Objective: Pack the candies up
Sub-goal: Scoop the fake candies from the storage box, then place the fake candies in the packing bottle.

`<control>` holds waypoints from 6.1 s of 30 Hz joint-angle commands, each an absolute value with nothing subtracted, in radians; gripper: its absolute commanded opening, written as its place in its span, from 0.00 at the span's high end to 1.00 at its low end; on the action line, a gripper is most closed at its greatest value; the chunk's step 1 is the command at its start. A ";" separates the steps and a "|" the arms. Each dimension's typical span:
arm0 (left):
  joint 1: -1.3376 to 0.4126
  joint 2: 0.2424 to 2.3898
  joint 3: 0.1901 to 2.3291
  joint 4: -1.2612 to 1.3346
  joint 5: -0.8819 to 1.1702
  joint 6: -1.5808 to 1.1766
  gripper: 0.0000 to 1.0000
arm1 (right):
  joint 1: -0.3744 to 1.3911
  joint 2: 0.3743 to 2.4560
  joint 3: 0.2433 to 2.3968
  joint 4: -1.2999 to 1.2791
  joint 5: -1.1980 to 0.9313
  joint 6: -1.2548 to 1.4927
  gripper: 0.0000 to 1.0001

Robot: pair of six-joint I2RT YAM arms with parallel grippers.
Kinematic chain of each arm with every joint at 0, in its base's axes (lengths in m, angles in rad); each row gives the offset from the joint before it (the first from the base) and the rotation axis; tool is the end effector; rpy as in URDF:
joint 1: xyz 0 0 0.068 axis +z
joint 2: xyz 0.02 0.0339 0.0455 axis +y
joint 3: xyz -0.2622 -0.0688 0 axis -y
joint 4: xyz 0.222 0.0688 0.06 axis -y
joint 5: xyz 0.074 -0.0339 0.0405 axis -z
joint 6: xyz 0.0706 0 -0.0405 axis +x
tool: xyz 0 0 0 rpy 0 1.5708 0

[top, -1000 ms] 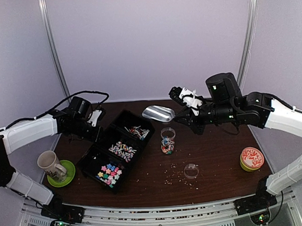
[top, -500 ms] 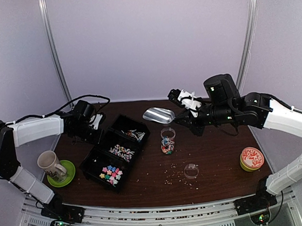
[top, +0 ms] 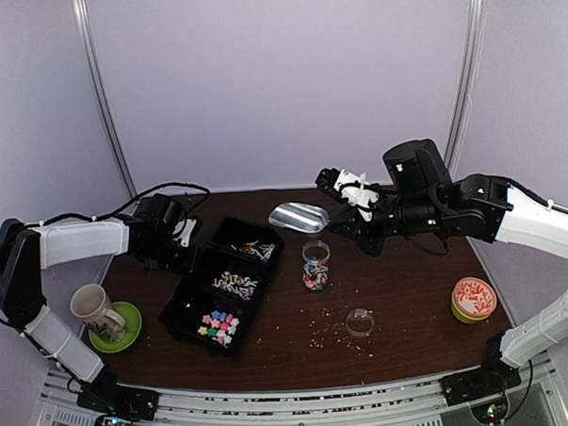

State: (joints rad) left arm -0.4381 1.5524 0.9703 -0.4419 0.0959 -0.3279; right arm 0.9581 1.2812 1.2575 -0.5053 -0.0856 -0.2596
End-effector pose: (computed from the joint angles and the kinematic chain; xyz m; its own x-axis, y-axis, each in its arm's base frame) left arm 0.2766 -0.1370 0.1805 -0.8828 0.0596 -0.4659 0.1933 0.9501 -0.2449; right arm 0.1636 0.2433 0.3467 -0.0604 -0.5306 -0.8455 -0.9033 0.3894 -0.1799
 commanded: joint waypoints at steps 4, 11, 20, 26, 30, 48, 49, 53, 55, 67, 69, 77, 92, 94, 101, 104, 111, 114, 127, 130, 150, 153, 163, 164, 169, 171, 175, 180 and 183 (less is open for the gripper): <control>-0.424 1.594 0.979 -0.456 0.114 -0.359 0.84 | 0.965 1.279 1.243 -0.476 -0.069 -0.264 1.00; -0.420 1.640 1.004 -0.465 0.124 -0.365 0.75 | 0.965 1.284 1.245 -0.471 -0.069 -0.263 1.00; -0.400 1.706 1.042 -0.462 0.181 -0.367 0.75 | 0.967 1.297 1.259 -0.472 -0.074 -0.264 1.00; -0.400 1.749 1.066 -0.467 0.199 -0.358 0.86 | 0.968 1.307 1.272 -0.480 -0.077 -0.270 1.00; -0.400 1.741 1.068 -0.472 0.185 -0.354 1.00 | 0.969 1.313 1.279 -0.487 -0.075 -0.273 1.00; -0.406 1.358 1.057 -0.561 0.033 -0.263 1.00 | 0.994 1.569 1.648 -0.919 0.083 -0.250 1.00; -0.410 1.348 1.058 -0.573 0.021 -0.254 1.00 | 0.999 1.600 1.681 -0.947 0.099 -0.244 1.00; -0.435 1.337 1.061 -0.619 -0.014 -0.228 1.00 | 1.016 1.704 1.813 -1.034 0.151 -0.218 1.00; -0.450 1.342 1.064 -0.640 -0.026 -0.220 1.00 | 1.023 1.744 1.860 -1.072 0.159 -0.214 1.00; -0.586 1.405 1.148 -0.728 -0.124 -0.186 1.00 | 1.072 1.927 2.026 -1.210 0.172 -0.212 1.00; -0.615 1.416 1.166 -0.732 -0.132 -0.179 1.00 | 1.076 1.955 2.043 -1.225 0.175 -0.209 1.00; -0.688 1.416 1.206 -0.756 -0.160 -0.187 1.00 | 1.079 2.045 2.087 -1.257 0.225 -0.190 1.00; -0.710 1.325 1.194 -0.746 -0.114 -0.233 1.00 | 1.077 2.101 2.031 -1.002 0.095 -0.161 1.00; -0.710 1.320 1.192 -0.740 -0.111 -0.236 1.00 | 1.077 2.092 1.984 -0.931 0.088 -0.152 1.00; -0.710 1.322 1.198 -0.738 -0.095 -0.240 1.00 | 1.077 2.053 1.812 -0.635 0.064 -0.109 1.00; -0.710 1.325 1.199 -0.738 -0.100 -0.245 1.00 | 1.078 2.041 1.736 -0.520 0.043 -0.093 1.00; -0.707 1.327 1.200 -0.749 -0.132 -0.251 1.00 | 1.079 2.025 1.650 -0.373 -0.011 -0.081 1.00; -0.703 1.331 1.203 -0.752 -0.135 -0.246 1.00 | 1.079 2.022 1.623 -0.327 -0.036 -0.084 1.00; -0.628 1.344 1.189 -0.724 -0.063 -0.242 1.00 | 1.056 1.905 1.386 0.027 -0.119 -0.042 1.00; -0.624 1.347 1.177 -0.715 -0.052 -0.234 1.00 | 1.047 1.870 1.343 0.083 -0.125 -0.036 1.00; -0.597 1.379 1.142 -0.713 -0.071 -0.214 1.00 | 1.012 1.676 1.090 0.372 -0.018 -0.045 1.00; -0.588 1.382 1.149 -0.715 -0.073 -0.215 1.00 | 1.009 1.646 1.068 0.373 0.007 -0.064 1.00; -0.563 1.436 1.206 -0.721 -0.082 -0.222 1.00 | 0.990 1.547 1.099 0.134 0.114 -0.132 1.00; -0.557 1.449 1.213 -0.722 -0.078 -0.224 1.00 | 0.989 1.530 1.100 0.096 0.123 -0.140 1.00; -0.518 1.506 1.249 -0.720 -0.036 -0.243 1.00 | 0.988 1.418 1.090 -0.092 0.162 -0.157 1.00; -0.509 1.526 1.271 -0.723 -0.035 -0.245 1.00 | 0.989 1.373 1.086 -0.175 0.175 -0.146 1.00; -0.502 1.574 1.306 -0.731 -0.031 -0.244 1.00 | 0.987 1.289 1.083 -0.347 0.186 -0.114 1.00; -0.499 1.566 1.260 -0.673 -0.020 -0.254 1.00 | 0.983 1.205 1.065 -0.475 0.225 -0.073 1.00; -0.499 1.547 1.227 -0.646 -0.023 -0.255 1.00 | 0.978 1.183 1.068 -0.528 0.234 -0.045 1.00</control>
